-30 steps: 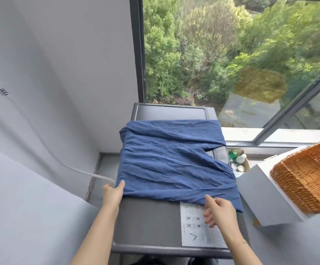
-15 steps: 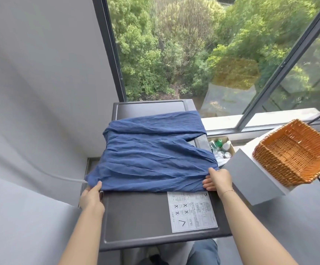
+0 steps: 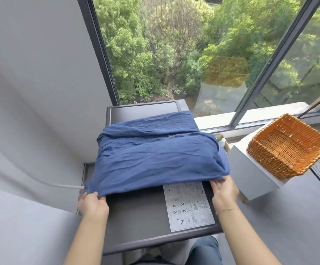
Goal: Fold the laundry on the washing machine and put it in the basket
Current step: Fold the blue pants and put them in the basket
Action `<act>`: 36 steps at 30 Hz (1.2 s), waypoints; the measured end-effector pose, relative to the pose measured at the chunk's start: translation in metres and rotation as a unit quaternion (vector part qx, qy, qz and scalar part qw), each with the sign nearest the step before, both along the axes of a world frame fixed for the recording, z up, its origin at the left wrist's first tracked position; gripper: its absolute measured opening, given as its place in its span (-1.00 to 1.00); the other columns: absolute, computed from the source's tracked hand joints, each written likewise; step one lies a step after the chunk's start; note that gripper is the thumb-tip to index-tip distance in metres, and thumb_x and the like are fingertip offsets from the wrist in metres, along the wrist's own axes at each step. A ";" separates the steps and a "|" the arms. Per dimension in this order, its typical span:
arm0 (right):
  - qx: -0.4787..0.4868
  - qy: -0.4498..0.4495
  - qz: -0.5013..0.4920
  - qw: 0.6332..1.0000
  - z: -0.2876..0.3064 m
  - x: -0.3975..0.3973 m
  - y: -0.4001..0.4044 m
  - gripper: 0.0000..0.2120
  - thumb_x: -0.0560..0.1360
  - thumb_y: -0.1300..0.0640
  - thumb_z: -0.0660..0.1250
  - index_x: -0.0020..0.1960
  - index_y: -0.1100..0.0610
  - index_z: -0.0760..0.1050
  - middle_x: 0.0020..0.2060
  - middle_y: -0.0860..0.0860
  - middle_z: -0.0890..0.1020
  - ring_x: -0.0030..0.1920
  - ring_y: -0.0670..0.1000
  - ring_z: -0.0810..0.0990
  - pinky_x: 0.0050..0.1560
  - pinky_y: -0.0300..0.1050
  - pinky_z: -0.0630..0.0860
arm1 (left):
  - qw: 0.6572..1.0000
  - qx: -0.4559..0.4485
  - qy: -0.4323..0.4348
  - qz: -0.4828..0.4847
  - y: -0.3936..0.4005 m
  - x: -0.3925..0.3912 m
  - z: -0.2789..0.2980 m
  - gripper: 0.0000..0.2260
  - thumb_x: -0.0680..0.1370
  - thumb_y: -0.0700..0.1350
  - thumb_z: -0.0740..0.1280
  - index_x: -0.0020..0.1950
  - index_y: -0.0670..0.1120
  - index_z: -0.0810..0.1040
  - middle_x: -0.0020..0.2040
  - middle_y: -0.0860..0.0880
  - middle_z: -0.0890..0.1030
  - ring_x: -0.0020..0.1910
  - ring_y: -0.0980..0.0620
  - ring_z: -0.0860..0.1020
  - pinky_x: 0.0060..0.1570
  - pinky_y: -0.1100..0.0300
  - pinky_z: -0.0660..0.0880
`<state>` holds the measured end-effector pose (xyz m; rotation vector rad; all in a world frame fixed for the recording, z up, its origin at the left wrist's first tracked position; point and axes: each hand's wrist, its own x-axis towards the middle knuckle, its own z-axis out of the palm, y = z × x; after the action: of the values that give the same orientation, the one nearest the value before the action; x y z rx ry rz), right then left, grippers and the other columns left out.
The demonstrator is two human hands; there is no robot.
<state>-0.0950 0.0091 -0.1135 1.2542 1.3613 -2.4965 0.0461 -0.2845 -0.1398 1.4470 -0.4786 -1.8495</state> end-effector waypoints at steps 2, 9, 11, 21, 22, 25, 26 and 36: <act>-0.084 -0.055 0.008 0.995 -0.016 0.011 0.009 -0.77 0.55 0.36 0.05 -0.20 0.18 0.38 -0.29 0.05 0.51 -0.28 -0.04 0.51 0.01 -0.23 0.51 | 0.998 -0.013 -0.043 0.043 0.007 0.006 -0.007 -0.43 0.50 -0.54 -0.01 0.36 -0.03 0.28 0.39 -0.18 0.34 0.02 -0.03 0.51 -0.01 0.13 0.50; -0.130 0.028 0.098 0.986 -0.019 -0.024 0.016 -0.74 0.35 0.29 0.38 0.04 0.21 0.52 -0.17 0.09 0.69 -0.21 0.00 0.68 -0.27 -0.18 0.62 | 0.996 -0.033 -0.051 -0.065 0.006 0.011 0.007 -0.45 0.48 -0.52 -0.02 -0.04 -0.11 0.69 0.26 -0.16 0.50 -0.17 0.07 0.61 -0.16 0.36 0.55; -0.043 0.045 0.022 0.998 -0.016 -0.030 0.014 -0.69 0.42 0.37 0.35 0.13 0.18 0.44 -0.03 0.08 0.61 -0.11 -0.01 0.61 -0.30 -0.22 0.59 | 0.994 -0.059 -0.074 -0.055 0.010 0.013 0.013 -0.49 0.49 -0.50 -0.01 0.30 -0.20 0.51 0.29 -0.13 0.49 -0.04 0.03 0.56 -0.11 0.33 0.50; 0.478 -0.021 0.105 0.872 -0.042 0.020 0.012 -0.36 0.47 0.33 0.27 0.50 0.28 0.12 0.51 0.22 0.08 0.49 0.21 0.08 0.42 -0.07 0.07 | 0.855 -0.207 -0.384 -0.280 0.028 0.024 0.008 -0.44 0.49 -0.34 0.29 0.48 -0.26 0.23 0.53 -0.25 0.04 0.51 -0.14 0.10 0.41 0.05 0.12; 0.525 0.045 0.180 0.830 -0.042 0.021 0.007 -0.40 0.46 0.38 0.26 0.47 0.28 0.21 0.51 0.20 0.11 0.50 0.20 0.07 0.45 0.00 0.04 | 0.821 -0.286 -0.379 -0.316 0.031 0.018 0.010 -0.43 0.50 -0.34 0.28 0.50 -0.22 0.23 0.55 -0.24 0.04 0.53 -0.13 0.05 0.45 0.04 0.06; 0.536 0.192 0.417 0.709 -0.031 0.018 -0.015 -0.60 0.58 0.29 0.15 0.42 0.18 0.35 0.51 0.09 0.19 0.53 0.07 0.06 0.49 -0.05 -0.02 | 0.643 -0.510 -0.357 -0.447 0.042 -0.002 0.007 -0.49 0.55 -0.27 0.28 0.50 -0.16 0.28 0.55 -0.18 0.11 0.54 -0.15 0.07 0.46 -0.09 0.05; 0.555 0.202 0.483 0.647 -0.031 0.018 -0.021 -0.60 0.62 0.20 0.11 0.45 0.13 0.31 0.53 0.05 0.14 0.54 0.03 0.01 0.50 -0.05 -0.08 | 0.571 -0.556 -0.357 -0.487 0.044 -0.004 -0.001 -0.52 0.58 -0.18 0.26 0.50 -0.11 0.29 0.55 -0.14 0.15 0.54 -0.14 0.10 0.45 -0.14 0.07; 0.729 0.187 0.488 0.442 -0.068 0.039 -0.007 -0.48 0.55 -0.11 0.00 0.44 0.04 0.36 0.44 0.04 0.36 0.44 0.09 0.32 0.43 0.00 -0.06 | 0.387 -0.558 -0.437 -0.589 0.058 0.023 -0.039 -0.49 0.64 0.19 -0.16 0.45 0.02 0.32 0.46 -0.10 0.37 0.42 -0.08 0.26 0.33 -0.15 0.14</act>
<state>-0.0563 0.0017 -0.1820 -0.5370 3.0318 -0.3199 0.0687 -0.2268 -0.1791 0.7116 -3.1284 -0.4647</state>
